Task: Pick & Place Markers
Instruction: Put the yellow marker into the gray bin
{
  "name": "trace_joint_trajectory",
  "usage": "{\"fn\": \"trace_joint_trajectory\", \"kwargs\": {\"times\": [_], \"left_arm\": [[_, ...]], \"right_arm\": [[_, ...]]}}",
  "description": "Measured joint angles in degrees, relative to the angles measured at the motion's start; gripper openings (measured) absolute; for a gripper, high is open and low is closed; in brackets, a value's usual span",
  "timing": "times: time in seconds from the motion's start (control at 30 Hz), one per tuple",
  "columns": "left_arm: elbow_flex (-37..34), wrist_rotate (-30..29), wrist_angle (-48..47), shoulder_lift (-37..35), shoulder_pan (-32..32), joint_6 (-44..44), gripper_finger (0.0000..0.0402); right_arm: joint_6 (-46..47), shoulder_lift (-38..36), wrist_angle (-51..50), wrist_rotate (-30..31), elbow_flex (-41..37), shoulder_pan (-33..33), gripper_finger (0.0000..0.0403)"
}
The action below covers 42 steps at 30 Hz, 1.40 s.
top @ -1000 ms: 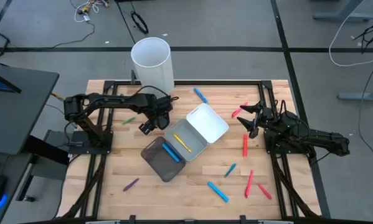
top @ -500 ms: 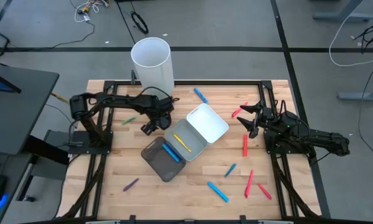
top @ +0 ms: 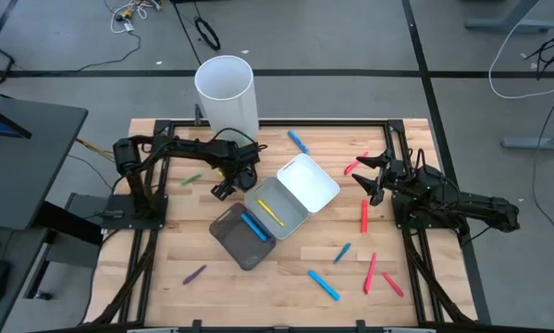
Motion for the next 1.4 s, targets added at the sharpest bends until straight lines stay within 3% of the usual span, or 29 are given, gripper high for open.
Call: {"fn": "trace_joint_trajectory", "kwargs": {"times": [0.33,0.83,1.4], "left_arm": [[0.0,1.8,-0.5,0.4,0.1,0.2,0.0217],[-0.1,3.9,-2.7,0.5,-0.3,-4.2,0.0026],[-0.3,3.2,-4.0,-1.1,-0.6,-9.0,0.0022]], "right_arm": [[0.0,0.0,0.0,0.0,0.0,0.0,0.0302],[0.0,0.0,0.0,0.0,0.0,0.0,0.0302],[0.0,0.0,0.0,0.0,0.0,0.0,0.0302]]}}
